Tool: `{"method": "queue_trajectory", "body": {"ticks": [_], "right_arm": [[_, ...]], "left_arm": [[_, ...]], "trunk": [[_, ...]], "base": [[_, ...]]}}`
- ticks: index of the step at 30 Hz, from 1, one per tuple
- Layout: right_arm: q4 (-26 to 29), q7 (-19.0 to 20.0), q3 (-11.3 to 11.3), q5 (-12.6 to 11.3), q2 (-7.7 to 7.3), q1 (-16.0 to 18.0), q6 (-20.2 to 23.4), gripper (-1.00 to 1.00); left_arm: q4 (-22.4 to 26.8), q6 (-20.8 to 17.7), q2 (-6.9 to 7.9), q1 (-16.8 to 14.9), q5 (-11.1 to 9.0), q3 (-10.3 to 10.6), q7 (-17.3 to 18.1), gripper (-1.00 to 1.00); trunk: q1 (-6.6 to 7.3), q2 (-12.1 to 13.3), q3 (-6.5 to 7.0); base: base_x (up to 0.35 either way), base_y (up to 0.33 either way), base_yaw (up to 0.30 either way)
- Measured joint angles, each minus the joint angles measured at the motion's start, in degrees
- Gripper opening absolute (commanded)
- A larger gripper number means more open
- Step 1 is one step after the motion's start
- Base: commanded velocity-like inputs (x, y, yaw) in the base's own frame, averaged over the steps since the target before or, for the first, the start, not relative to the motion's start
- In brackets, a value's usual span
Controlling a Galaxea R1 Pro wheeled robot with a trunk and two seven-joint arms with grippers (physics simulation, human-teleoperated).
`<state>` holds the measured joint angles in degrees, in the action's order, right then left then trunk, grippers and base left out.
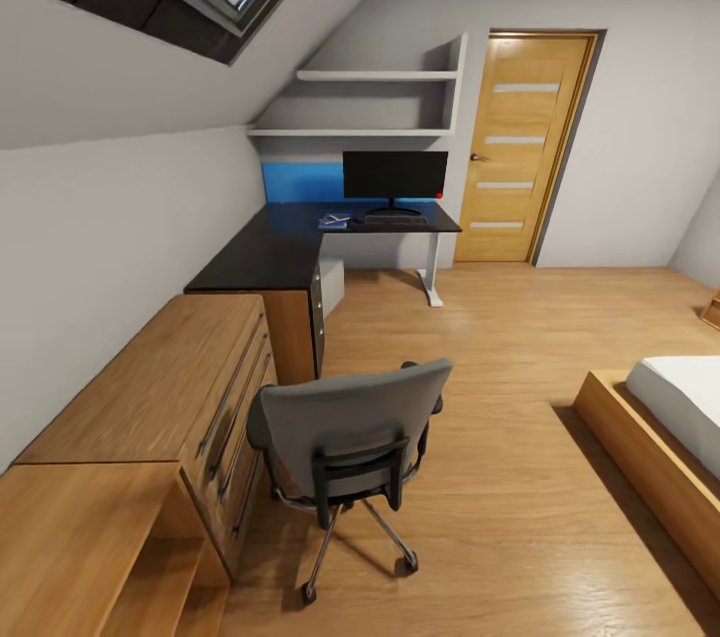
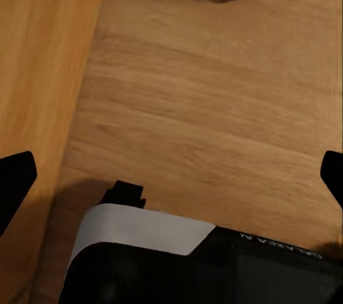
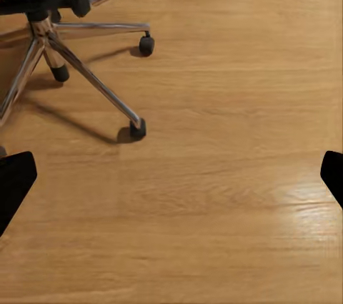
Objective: In the bedroom, organize the workspace by keeping the computer under the desk, ensuring the monitor is on the desk, placing the keyboard on the desk next to the monitor, placing the mouse on the desk next to the keyboard, moving the folder from the swivel chair onto the desk next to the mouse, stacking the notebook on top of the folder with the pen on top of the notebook, and positioning the swivel chair next to the desk.
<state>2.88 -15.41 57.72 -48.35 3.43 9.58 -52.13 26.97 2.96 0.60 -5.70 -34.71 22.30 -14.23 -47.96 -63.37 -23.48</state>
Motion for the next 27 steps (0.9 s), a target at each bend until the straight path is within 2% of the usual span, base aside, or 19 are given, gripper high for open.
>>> {"method": "queue_trajectory", "body": {"ticks": [3,4,7,10,13,17,19,21,27], "right_arm": [[0.2,-0.1,0.0,-0.1,0.08,3.6,2.7,1.0],[0.3,-0.2,0.0,-0.1,0.12,5.9,5.6,1.0],[0.5,-0.2,0.0,-0.1,0.14,10.4,11.1,1.0],[0.6,-0.2,-0.2,-0.2,-0.02,13.1,14.1,1.0],[0.6,-0.2,-0.5,-0.2,-0.31,14.1,15.0,1.0],[0.6,-0.2,-1.5,-0.2,-1.22,14.8,14.7,1.0],[0.4,-0.2,-1.9,-0.3,-1.23,15.0,12.8,1.0],[0.3,-0.2,-2.0,-0.3,-0.73,15.0,11.9,1.0],[0.3,-0.2,-2.2,-0.4,-0.29,15.0,11.6,1.0]], "left_arm": [[-0.3,-3.2,-0.32,-3.4,-0.2,0.1,0.0,1.0],[-0.5,-4.9,-0.48,-5.4,-0.3,0.1,0.0,1.0],[-0.8,-7.1,-0.62,-8.8,-0.3,0.1,0.0,1.0],[-1.5,-8.0,-0.74,-10.3,-0.4,0.0,0.1,1.0],[-3.6,-8.0,-0.77,-10.8,-0.4,0.0,0.3,1.0],[-7.7,-5.4,-0.81,-11.1,-0.4,0.0,0.5,1.0],[-9.2,-0.6,-0.75,-11.2,-0.3,-0.2,0.4,1.0],[-10.2,2.0,-0.73,-11.3,-0.4,-0.3,0.4,1.0],[-11.3,3.5,-1.25,-11.3,-0.1,0.2,0.4,1.0]], "trunk": [[-0.66,-1.2,-0.55],[-0.88,-1.6,-0.72],[-1.54,-2.8,-1.26],[-2.19,-4.0,-1.81],[-2.85,-5.2,-2.36],[-3.73,-6.8,-3.08],[-4.17,-7.6,-3.44],[-4.61,-8.4,-3.8],[-5.93,-10.8,-4.87]], "base": [[0.0,0.0,0.0],[0.0,0.0,0.0],[0.0,0.0,0.0],[0.0,0.0,0.0],[0.0,0.0,0.0],[0.0,0.0,0.0],[0.0,0.0,0.0],[0.0,0.0,0.0],[0.0,0.0,0.0]]}}
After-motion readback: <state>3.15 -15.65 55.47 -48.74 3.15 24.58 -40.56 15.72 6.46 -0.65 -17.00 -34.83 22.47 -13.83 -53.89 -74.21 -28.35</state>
